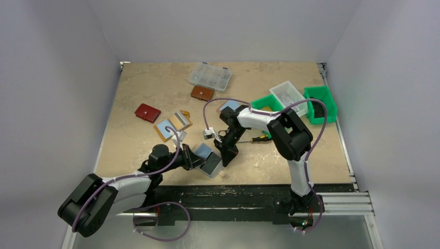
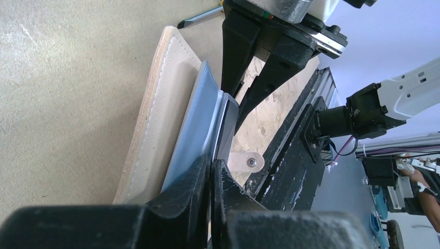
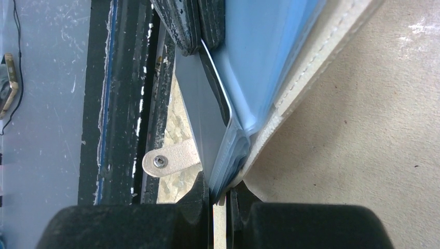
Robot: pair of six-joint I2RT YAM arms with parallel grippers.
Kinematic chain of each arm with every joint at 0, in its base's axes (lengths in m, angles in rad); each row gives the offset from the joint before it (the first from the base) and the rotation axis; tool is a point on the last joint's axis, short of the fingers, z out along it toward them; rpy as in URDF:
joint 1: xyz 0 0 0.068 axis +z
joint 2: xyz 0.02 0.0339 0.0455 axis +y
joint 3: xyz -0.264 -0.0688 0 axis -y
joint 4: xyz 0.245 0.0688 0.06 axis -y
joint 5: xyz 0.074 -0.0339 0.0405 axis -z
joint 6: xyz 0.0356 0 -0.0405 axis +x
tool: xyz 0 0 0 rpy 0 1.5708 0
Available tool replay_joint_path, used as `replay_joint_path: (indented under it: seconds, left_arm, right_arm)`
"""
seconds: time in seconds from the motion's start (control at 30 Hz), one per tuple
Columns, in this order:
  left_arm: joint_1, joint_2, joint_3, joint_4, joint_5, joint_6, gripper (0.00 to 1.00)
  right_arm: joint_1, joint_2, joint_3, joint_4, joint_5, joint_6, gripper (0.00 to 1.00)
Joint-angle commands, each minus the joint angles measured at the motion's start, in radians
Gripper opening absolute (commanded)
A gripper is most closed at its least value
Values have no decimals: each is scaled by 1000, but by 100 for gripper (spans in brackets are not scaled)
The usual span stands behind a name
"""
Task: Take the credit cards out of the card holder
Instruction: Remove the credit card from the card holder.
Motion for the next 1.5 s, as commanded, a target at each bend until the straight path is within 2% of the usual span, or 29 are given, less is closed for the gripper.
replay_joint_path:
  seconds: [0.0, 0.17, 0.47, 0.83, 0.97, 1.2, 1.3, 1.47]
  left_arm:
    - [6, 31, 18, -8, -10, 2, 8]
    - [6, 73, 26, 28, 1, -6, 18]
    - [7, 128, 36, 73, 22, -12, 20]
    - [12, 152, 32, 116, 11, -68, 14]
    - [17, 179, 27, 159, 30, -99, 4]
    - [25, 216, 21, 228, 61, -136, 0]
    - [37, 211, 19, 210, 61, -124, 0]
    - [46, 141, 21, 90, 50, -36, 1]
  right_arm:
    - [3, 7, 27, -58, 21, -37, 0]
    - [2, 12, 29, -62, 20, -39, 0]
    - [2, 17, 31, -67, 18, -43, 0]
    - [3, 19, 31, -73, 20, -48, 0]
    - [3, 21, 31, -74, 21, -50, 0]
    - [3, 19, 28, -71, 26, -50, 0]
    - [3, 19, 28, -71, 29, -50, 0]
    - [1, 24, 26, -72, 30, -51, 0]
